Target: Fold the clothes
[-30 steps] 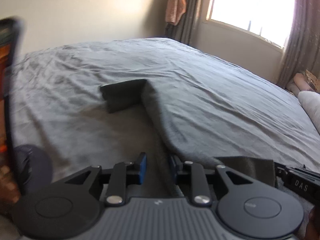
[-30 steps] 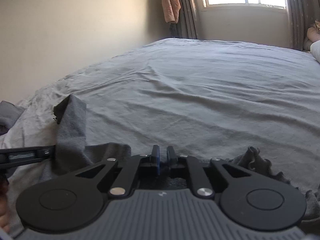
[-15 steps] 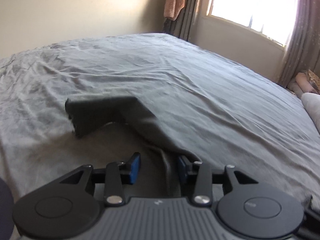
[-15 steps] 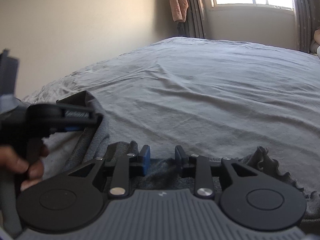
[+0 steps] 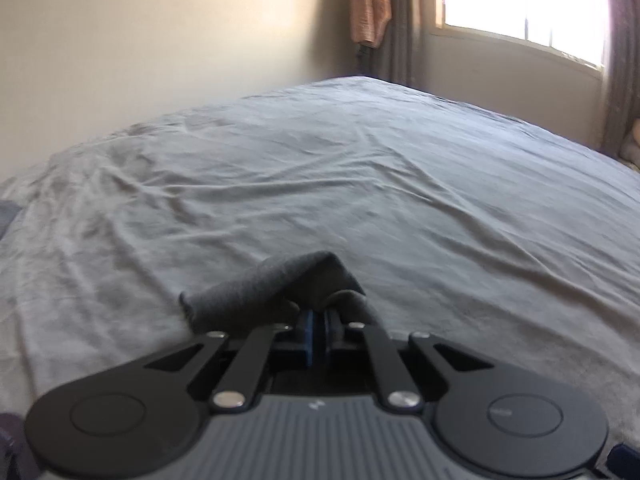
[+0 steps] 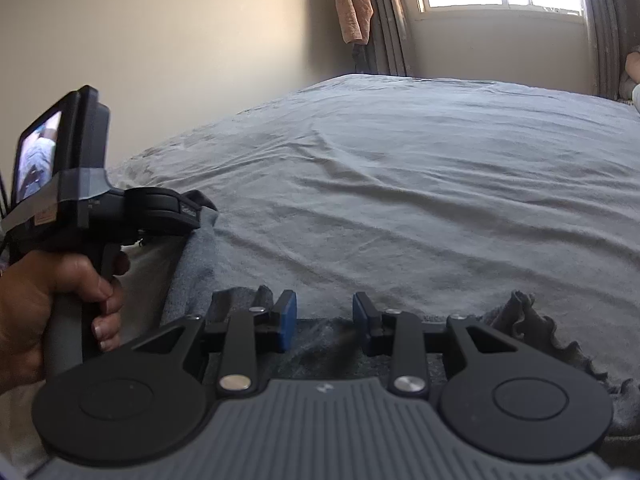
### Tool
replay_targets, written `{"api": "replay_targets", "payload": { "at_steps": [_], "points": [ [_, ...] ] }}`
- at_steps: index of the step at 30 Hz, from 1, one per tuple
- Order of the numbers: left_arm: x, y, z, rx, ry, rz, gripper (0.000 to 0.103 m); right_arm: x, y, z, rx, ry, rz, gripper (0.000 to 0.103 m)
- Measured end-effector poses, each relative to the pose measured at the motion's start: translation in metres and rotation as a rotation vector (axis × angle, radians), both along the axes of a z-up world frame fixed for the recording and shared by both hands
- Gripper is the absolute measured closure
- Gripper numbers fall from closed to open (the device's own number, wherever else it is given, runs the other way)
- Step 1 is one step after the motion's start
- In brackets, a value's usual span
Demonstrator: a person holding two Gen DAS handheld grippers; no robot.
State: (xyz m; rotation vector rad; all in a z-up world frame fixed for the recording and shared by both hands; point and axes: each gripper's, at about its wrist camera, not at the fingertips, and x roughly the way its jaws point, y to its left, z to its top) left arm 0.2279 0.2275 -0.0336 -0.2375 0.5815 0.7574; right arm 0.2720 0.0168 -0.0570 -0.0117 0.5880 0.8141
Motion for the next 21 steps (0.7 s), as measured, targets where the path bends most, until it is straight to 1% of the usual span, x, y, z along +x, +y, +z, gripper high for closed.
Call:
{"api": "replay_targets", "payload": {
  "at_steps": [2,5,7,9,11,13,16,19,21],
  "points": [
    [-0.008,0.002,0.003,-0.014,-0.005,0.04,0.098,0.001,-0.001,0.0,0.007,0.007,0.0,0.067],
    [-0.02,0.001,0.003,-0.003,0.01,0.07,0.098,0.001,0.0,0.0,0.004,0.008,0.002,0.065],
    [-0.026,-0.001,0.001,0.02,0.032,0.068,0.098,-0.001,0.0,0.0,-0.004,0.0,0.004,0.064],
    [-0.03,-0.005,0.002,0.061,0.054,0.053,0.098,-0.002,0.002,0.0,-0.012,-0.008,0.005,0.063],
    [-0.034,-0.008,0.006,0.089,0.052,0.036,0.098,-0.003,0.003,0.0,-0.021,-0.013,0.007,0.062],
    [-0.039,-0.009,0.013,0.098,0.031,0.021,0.098,-0.004,0.004,0.0,-0.028,-0.017,0.011,0.06],
    [-0.047,-0.005,0.021,0.073,-0.021,0.0,0.099,-0.004,0.003,0.0,-0.025,-0.014,0.015,0.058],
    [-0.057,-0.002,0.03,0.04,-0.089,-0.048,0.099,-0.002,0.002,-0.001,-0.015,-0.004,0.017,0.057],
    [-0.061,-0.006,0.035,0.045,-0.11,-0.076,0.099,-0.002,0.001,0.0,-0.011,0.001,0.016,0.057]
  ]
}}
